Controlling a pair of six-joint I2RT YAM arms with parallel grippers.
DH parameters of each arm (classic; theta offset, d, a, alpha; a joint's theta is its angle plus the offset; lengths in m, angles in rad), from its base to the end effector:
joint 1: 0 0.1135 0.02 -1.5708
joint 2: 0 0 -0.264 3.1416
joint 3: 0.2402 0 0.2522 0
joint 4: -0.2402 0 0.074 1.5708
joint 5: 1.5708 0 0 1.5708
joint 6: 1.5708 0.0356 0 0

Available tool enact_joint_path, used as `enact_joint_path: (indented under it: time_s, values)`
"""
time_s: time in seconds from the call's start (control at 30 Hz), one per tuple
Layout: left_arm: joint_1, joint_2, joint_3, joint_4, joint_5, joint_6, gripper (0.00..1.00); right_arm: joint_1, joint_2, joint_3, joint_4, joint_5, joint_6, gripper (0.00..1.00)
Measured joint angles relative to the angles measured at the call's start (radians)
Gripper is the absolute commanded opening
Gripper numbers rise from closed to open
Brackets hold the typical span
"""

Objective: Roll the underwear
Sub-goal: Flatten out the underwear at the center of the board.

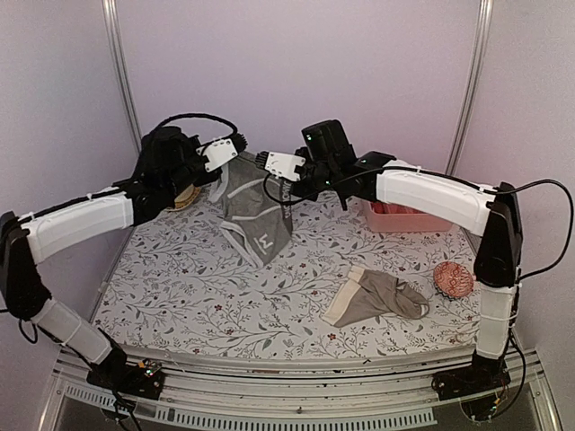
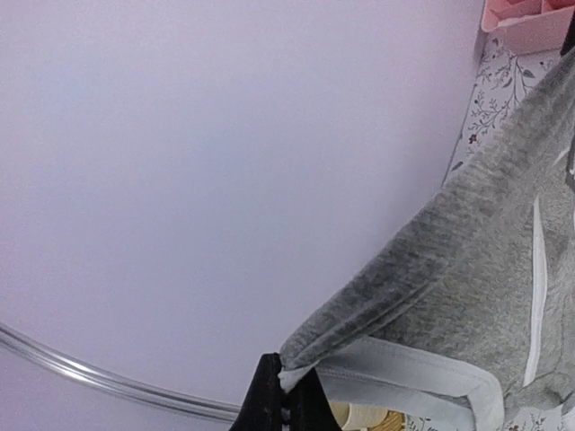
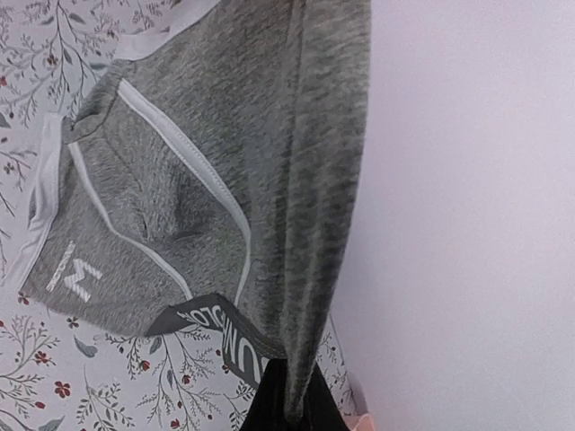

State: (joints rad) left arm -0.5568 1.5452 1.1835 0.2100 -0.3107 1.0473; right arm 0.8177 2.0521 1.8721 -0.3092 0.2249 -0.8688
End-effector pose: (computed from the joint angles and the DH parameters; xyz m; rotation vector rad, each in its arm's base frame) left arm 0.3201 -0.1864 0.3305 1.0883 1.3783 0.6273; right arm 0.3408 0.3520 0.3116 -1.4400 1.4687 -0.2632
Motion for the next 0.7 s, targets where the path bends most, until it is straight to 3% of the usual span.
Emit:
enact_joint_path:
  time_s: [0.3,0.53,0.7]
  values:
    - [-0.059,-0.424,-0.236,-0.133,0.071,0.0,0.0,0.216,-0.241,-0.09,-0.129,0.152,0.034,0.01]
    - [-0.138,-0.736,-0.284,-0.327,0.132,-0.015,0.0,0.382,-0.286,-0.135,-0.24,0.187,0.099,0.01]
    - [-0.152,-0.768,-0.282,-0.337,0.145,-0.002,0.0,0.383,-0.278,-0.131,-0.237,0.196,0.133,0.02]
